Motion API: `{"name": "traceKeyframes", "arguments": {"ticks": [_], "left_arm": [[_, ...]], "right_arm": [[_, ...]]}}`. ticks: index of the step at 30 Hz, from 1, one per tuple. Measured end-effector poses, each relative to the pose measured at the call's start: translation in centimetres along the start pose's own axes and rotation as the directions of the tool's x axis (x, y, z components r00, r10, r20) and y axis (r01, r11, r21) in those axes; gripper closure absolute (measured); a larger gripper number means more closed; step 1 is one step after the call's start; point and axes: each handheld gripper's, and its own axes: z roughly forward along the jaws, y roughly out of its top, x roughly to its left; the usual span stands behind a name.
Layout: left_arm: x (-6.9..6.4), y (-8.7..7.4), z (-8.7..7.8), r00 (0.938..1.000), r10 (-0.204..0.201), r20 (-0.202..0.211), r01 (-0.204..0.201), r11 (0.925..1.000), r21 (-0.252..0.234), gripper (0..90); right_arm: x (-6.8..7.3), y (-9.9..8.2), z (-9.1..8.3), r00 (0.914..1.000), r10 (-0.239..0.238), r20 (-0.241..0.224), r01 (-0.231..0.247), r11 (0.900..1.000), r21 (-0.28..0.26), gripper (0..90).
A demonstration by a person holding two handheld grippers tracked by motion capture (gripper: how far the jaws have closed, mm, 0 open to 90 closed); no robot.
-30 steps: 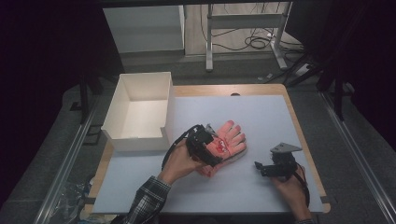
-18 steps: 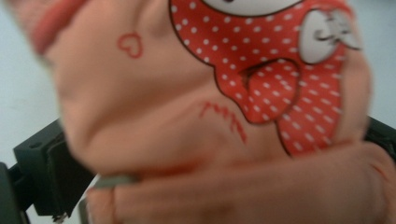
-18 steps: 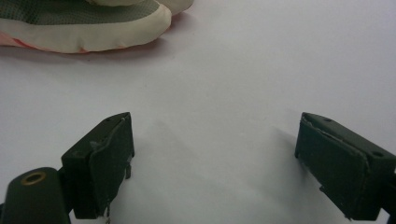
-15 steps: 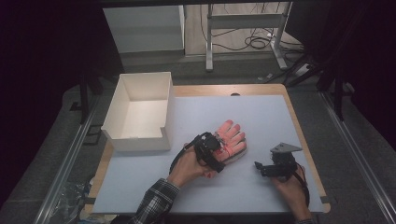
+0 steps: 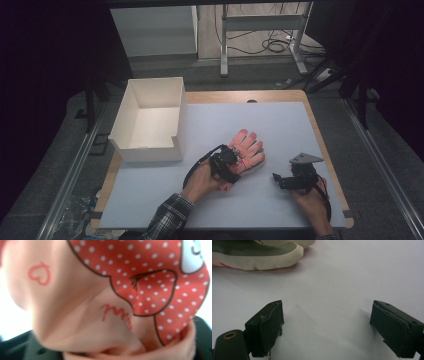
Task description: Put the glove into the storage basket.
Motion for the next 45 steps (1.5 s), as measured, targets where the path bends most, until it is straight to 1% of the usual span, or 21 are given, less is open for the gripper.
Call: {"name": "traceKeyframes", "arguments": {"ticks": [4,8,10,11,13,15,18,26,29,32,37,40,42,43,45], "left_arm": [[0.3,-0.2,-0.3,0.9997,-0.004,0.022,0.004,0.9996,-0.027,47.4],[0.9,-0.6,-0.7,0.9981,-0.025,0.055,0.029,0.9976,-0.063,49.6],[1.1,-0.6,-1.0,0.9977,-0.031,0.06,0.035,0.9969,-0.07,49.8],[1.2,-0.5,-1.1,0.9983,-0.024,0.053,0.028,0.9969,-0.073,49.8],[1.3,-0.4,-1.4,0.9989,-0.024,0.041,0.027,0.9972,-0.069,49.8],[1.6,-0.2,-1.7,0.9981,-0.041,0.045,0.044,0.9962,-0.075,49.7],[1.9,0.1,-2.5,0.9973,-0.062,0.039,0.065,0.9943,-0.084,49.5],[3.1,1.3,-4.6,0.9963,-0.086,0.004,0.086,0.9915,-0.097,49.0],[3.6,1.7,-5.3,0.9952,-0.097,-0.006,0.096,0.9904,-0.1,48.9],[4.0,2.2,-5.9,0.9932,-0.115,-0.016,0.113,0.9874,-0.111,48.8],[4.8,3.0,-6.9,0.991,-0.129,-0.037,0.124,0.986,-0.112,48.7],[5.4,3.4,-7.5,0.9888,-0.144,-0.039,0.139,0.9831,-0.119,48.7],[5.8,3.7,-7.8,0.9889,-0.144,-0.035,0.139,0.9823,-0.126,48.7],[6.1,3.8,-8.0,0.9877,-0.153,-0.034,0.147,0.9809,-0.128,48.7],[6.5,4.1,-8.3,0.986,-0.16,-0.046,0.153,0.9797,-0.13,48.7]], "right_arm": [[0.0,0.0,0.0,1.0,0.0,0.0,0.0,1.0,0.0,12.0],[0.0,0.0,0.0,1.0,0.0,0.0,0.0,1.0,0.0,12.0],[0.0,0.0,0.0,1.0,0.001,0.0,-0.001,1.0,0.0,12.0],[0.0,0.0,0.0,1.0,0.0,0.0,0.0,1.0,0.0,12.0],[0.0,0.0,0.0,1.0,0.001,0.0,-0.001,1.0,0.0,12.0],[0.0,0.0,0.0,1.0,0.0,0.0,0.0,1.0,0.0,12.0],[0.0,0.0,0.0,1.0,0.0,0.0,0.0,1.0,-0.001,12.0],[0.0,0.0,0.0,1.0,0.002,0.0,-0.002,1.0,0.0,12.0],[0.0,0.0,0.0,1.0,0.002,0.0,-0.002,1.0,-0.002,12.0],[0.0,0.0,0.0,1.0,0.002,0.0,-0.002,1.0,-0.002,12.0],[0.0,0.0,0.0,1.0,0.004,0.0,-0.004,1.0,-0.001,12.0],[0.0,0.0,0.0,1.0,0.002,0.0,-0.002,1.0,-0.002,12.0],[0.0,0.0,0.0,1.0,0.003,0.0,-0.003,1.0,-0.002,12.0],[0.0,0.0,0.0,1.0,0.003,-0.001,-0.003,1.0,-0.002,12.0],[0.0,0.0,0.0,1.0,0.003,-0.001,-0.003,1.0,-0.002,12.0]]}}
